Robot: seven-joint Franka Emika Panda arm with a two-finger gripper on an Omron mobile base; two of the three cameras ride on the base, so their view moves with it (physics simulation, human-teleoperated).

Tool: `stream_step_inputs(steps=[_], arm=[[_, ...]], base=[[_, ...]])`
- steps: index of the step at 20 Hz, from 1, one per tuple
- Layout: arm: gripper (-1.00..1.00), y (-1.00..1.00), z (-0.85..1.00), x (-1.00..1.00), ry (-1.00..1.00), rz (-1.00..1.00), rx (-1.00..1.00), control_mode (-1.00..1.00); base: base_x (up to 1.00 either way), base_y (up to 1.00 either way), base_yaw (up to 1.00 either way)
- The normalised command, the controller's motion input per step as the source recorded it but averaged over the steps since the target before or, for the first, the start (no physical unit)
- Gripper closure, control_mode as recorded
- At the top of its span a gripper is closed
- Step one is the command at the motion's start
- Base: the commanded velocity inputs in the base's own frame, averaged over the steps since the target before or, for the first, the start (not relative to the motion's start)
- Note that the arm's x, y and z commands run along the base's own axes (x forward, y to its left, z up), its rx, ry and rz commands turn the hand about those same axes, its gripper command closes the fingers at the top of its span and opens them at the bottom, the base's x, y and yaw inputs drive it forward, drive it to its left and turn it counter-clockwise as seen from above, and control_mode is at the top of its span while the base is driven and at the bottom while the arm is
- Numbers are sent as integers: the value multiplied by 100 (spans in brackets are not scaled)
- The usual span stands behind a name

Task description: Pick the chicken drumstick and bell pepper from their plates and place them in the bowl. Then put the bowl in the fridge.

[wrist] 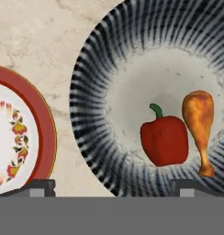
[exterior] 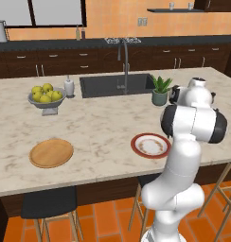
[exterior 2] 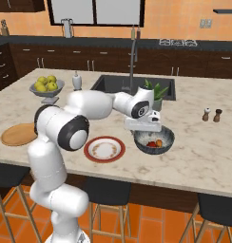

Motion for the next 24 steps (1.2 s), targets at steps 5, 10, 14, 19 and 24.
stream_step_inputs(steps=[5,10,14,19,24], arm=[[-100,28,0,1,1,0,0,-100],[-100,3,-8,8,0,0,-2,-100],[-100,5,-19,8,0,0,-6,-100],[-100,1,-25,7,0,0,-4,-100],[-100,0,-15,15,0,0,-1,-100]], base=[[0,0,0],[0,0,0],[0,0,0],[0,0,0],[0,0,0]])
